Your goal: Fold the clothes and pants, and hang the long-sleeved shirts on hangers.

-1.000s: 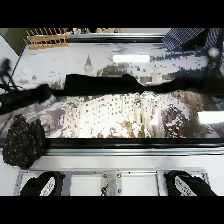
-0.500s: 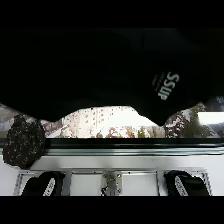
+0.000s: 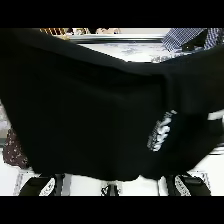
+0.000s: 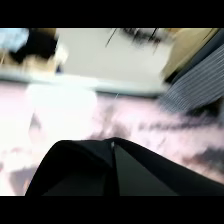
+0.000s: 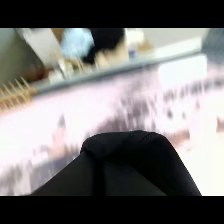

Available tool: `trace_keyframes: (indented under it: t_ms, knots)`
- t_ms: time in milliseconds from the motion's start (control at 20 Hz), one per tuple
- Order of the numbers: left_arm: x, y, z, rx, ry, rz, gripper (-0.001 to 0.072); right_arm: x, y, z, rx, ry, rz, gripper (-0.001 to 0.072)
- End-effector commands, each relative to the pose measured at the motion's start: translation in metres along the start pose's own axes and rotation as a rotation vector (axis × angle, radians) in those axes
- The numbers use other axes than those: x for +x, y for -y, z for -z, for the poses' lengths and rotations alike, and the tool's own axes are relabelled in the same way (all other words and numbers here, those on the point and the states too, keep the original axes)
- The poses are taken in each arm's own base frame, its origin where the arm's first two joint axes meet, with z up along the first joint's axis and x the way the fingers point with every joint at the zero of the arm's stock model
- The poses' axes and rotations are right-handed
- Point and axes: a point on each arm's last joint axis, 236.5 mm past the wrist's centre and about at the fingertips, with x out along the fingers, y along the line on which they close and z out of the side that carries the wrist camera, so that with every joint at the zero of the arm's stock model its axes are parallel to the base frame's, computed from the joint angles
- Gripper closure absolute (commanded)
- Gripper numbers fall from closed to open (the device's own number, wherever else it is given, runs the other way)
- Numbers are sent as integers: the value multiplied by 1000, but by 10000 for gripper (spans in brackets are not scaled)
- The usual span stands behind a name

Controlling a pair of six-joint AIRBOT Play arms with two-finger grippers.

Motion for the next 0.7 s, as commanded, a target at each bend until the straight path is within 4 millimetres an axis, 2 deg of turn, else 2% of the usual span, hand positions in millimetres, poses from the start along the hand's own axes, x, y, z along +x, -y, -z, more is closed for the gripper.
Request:
trace_keyframes:
  t_ms: [0, 100, 200, 250, 350, 500, 650]
  knots:
    - [107, -76, 105, -83, -439, -146, 696, 115, 69, 94, 121, -407, 136, 696]
    - [167, -108, 168, -141, -622, -178, 696, 177, 106, 144, 159, -576, 183, 696]
    - [213, -137, 211, -189, -693, -204, 696, 230, 128, 176, 202, -630, 180, 696]
    - [235, -142, 229, -231, -703, -190, 696, 254, 132, 185, 226, -623, 154, 696]
    - [270, -148, 246, -341, -679, -147, 696, 293, 140, 190, 257, -564, 117, 695]
    - [300, -151, 255, -454, -630, -82, 696, 319, 158, 184, 265, -476, 138, 696]
    - [305, -164, 251, -495, -597, -88, 696, 319, 177, 166, 230, -409, 177, 696]
